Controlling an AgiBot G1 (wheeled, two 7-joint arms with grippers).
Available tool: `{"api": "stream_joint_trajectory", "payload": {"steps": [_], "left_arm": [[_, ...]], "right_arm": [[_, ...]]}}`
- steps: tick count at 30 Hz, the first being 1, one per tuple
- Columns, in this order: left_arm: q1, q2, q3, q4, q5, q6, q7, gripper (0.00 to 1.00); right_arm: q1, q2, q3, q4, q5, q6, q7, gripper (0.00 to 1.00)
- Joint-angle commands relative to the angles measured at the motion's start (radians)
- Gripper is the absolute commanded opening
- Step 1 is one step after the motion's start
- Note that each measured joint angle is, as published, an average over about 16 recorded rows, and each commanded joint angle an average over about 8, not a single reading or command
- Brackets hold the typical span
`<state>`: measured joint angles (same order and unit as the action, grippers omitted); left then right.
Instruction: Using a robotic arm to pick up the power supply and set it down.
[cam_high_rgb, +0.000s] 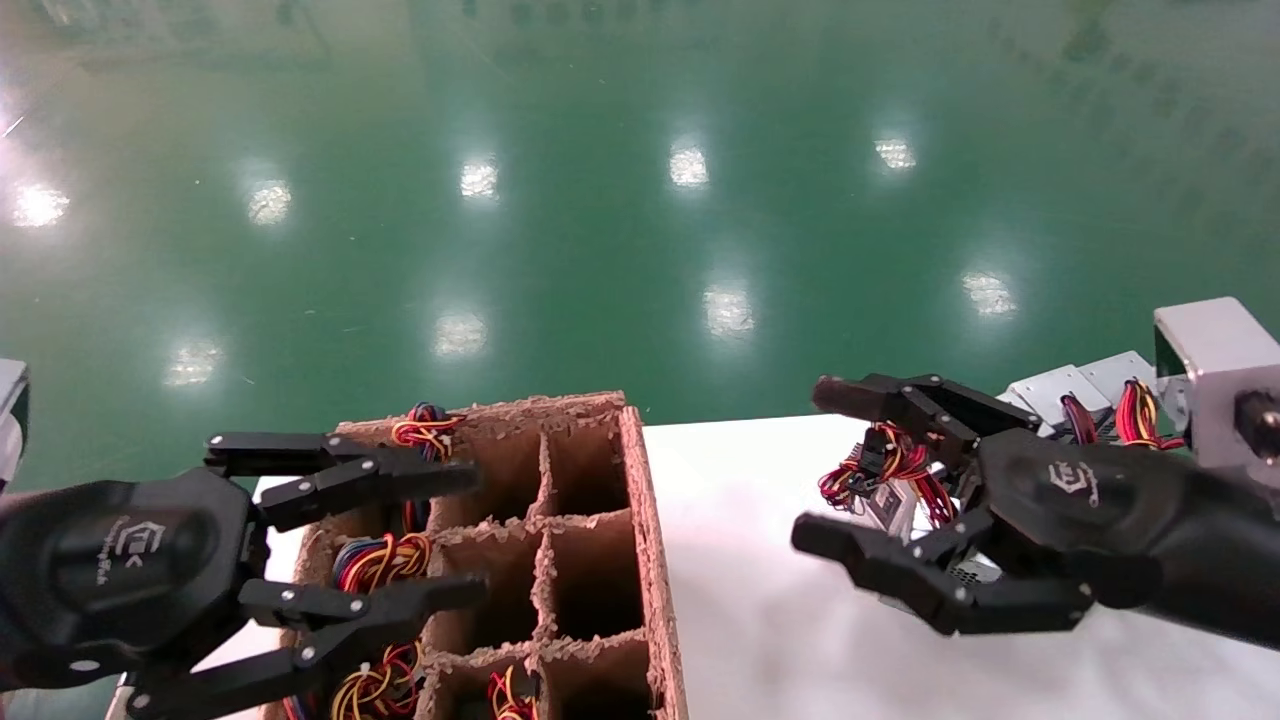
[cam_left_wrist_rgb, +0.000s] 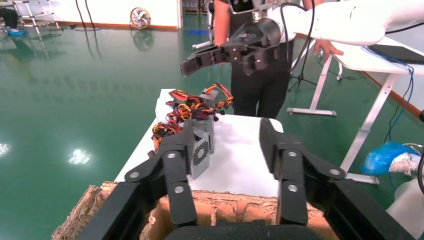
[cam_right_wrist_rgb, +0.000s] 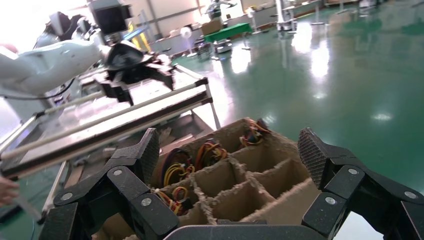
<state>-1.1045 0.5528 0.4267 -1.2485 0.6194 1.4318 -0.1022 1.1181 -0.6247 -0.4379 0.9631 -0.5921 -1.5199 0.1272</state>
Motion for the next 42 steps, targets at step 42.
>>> {"api": "stream_joint_trajectory", "payload": {"steps": [42], "left_arm": [[0.0, 0.0, 0.0, 0.0, 0.0, 0.0, 0.0, 1.0]], "right_arm": [[-0.045, 0.015, 0.161, 0.326, -0.142, 0.025, 0.061, 1.0]]}}
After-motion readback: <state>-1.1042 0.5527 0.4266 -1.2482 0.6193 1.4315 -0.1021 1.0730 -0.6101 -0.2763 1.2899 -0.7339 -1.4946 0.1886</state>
